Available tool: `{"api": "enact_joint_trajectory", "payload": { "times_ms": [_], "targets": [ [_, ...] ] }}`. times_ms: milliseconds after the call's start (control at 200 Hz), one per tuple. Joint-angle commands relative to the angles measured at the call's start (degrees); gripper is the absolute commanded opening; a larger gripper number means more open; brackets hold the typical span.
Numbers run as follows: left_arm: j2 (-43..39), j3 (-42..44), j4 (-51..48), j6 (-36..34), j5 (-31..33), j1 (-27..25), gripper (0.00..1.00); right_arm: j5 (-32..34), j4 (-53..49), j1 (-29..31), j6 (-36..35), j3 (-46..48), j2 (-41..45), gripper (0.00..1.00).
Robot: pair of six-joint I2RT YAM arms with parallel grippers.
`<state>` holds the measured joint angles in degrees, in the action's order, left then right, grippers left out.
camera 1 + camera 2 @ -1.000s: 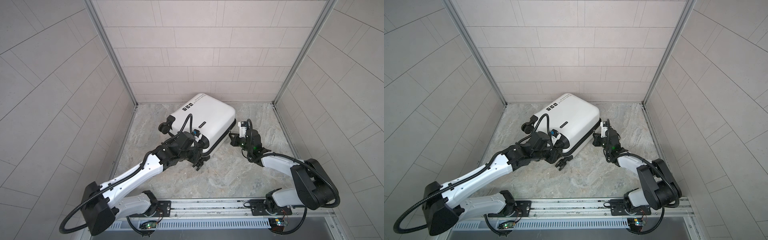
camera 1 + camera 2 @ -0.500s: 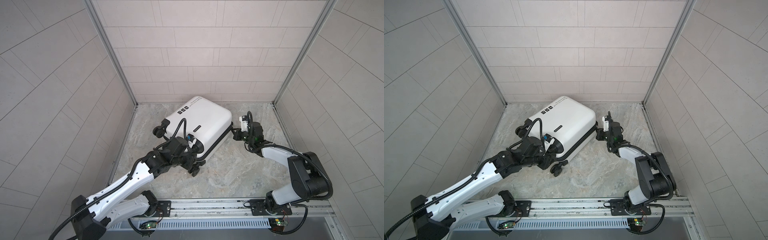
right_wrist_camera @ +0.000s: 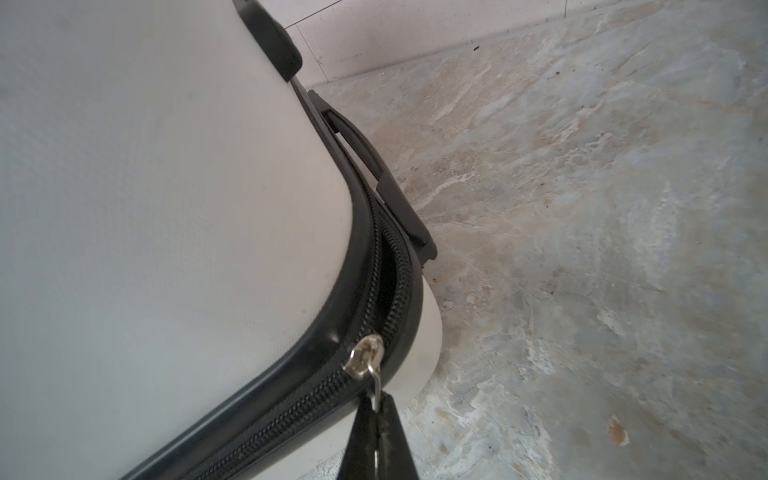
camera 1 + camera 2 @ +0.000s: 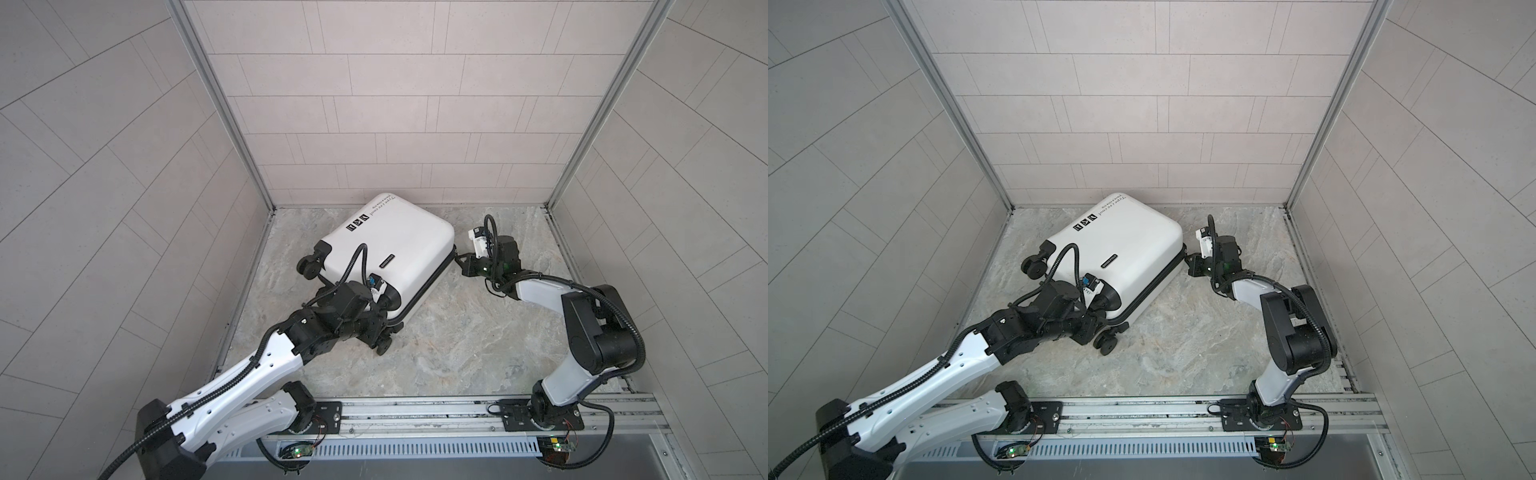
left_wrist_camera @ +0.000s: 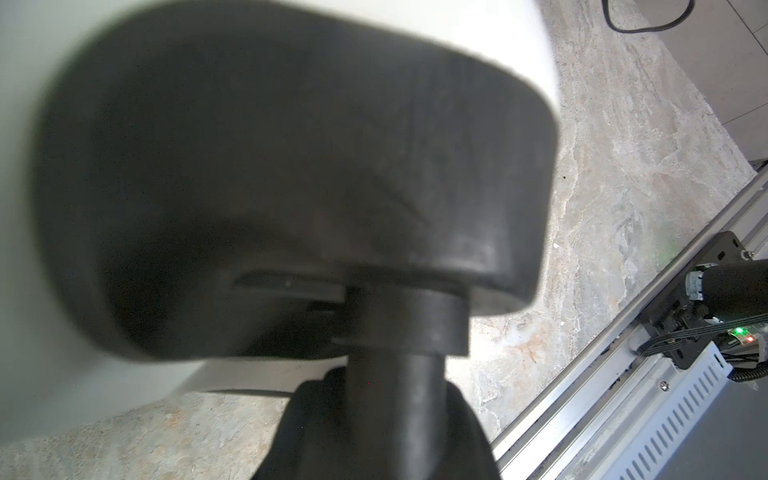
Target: Pack the luggage
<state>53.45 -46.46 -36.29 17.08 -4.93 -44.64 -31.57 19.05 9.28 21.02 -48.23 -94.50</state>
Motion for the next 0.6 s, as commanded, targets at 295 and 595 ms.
{"api": "enact_joint_trajectory", "payload": {
  "times_ms": [295, 595],
  "targets": [
    [-4.8, -6.4, -5.4, 6.8, 9.3, 2.2, 0.87, 7.9, -5.5, -2.8, 1.6, -0.2, 3.8, 0.39],
    [-7.9, -10.1, -7.1, 13.0, 9.4, 7.9, 1.0, 12.1, -10.3, -5.1, 6.8, -1.9, 8.0, 0.52]
  ]
}}
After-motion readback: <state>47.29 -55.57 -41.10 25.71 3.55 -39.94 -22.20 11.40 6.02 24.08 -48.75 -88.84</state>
